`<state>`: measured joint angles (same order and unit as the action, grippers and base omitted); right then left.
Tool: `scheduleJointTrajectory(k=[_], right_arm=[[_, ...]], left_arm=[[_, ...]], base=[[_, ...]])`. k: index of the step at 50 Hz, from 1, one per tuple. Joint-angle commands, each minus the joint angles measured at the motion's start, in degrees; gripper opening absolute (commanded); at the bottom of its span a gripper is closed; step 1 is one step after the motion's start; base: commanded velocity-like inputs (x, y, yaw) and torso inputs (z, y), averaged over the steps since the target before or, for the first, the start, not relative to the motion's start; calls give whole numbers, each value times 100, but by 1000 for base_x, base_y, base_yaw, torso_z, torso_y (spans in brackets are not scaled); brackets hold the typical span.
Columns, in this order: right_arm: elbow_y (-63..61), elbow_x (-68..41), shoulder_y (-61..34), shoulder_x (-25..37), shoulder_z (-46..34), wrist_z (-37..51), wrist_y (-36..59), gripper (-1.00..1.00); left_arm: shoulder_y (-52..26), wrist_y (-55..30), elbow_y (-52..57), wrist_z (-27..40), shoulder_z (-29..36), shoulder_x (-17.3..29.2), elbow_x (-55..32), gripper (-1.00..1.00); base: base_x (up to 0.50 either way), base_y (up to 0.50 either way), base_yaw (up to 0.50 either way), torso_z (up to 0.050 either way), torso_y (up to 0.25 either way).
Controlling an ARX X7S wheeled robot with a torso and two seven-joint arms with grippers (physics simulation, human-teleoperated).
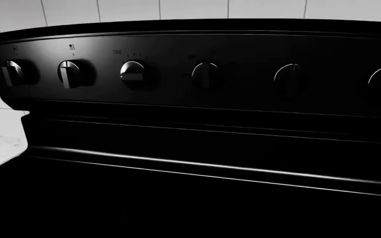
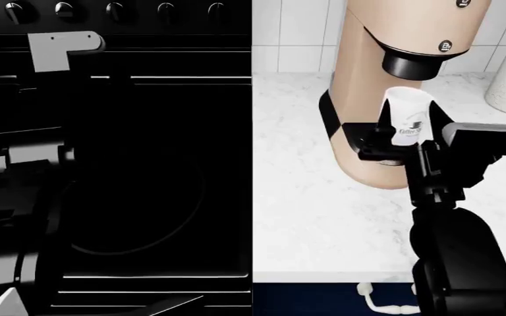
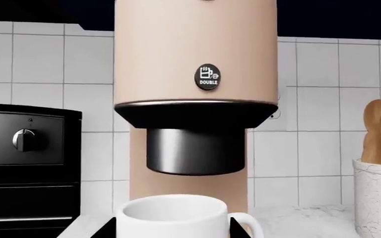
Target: Pick the mug from the cabinet, place it under the coffee machine dispenser, and press the start button.
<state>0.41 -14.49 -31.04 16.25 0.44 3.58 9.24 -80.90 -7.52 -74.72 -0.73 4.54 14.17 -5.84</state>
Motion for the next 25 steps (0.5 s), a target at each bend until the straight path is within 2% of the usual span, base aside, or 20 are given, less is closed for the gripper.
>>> scheduleJointTrajectory(k=[1,25], right_arm=[[337,173,-223,-15,-72,-17,-42,-100],[1143,341,-633,-60,-176,63,-317,-100]], left_arm=[[0,-1,0,-6,-48,-5,41,100],[14,-3,-6,-21,-145,-8,117,100]], base=[[0,0,0,0,0],[0,0,0,0,0]])
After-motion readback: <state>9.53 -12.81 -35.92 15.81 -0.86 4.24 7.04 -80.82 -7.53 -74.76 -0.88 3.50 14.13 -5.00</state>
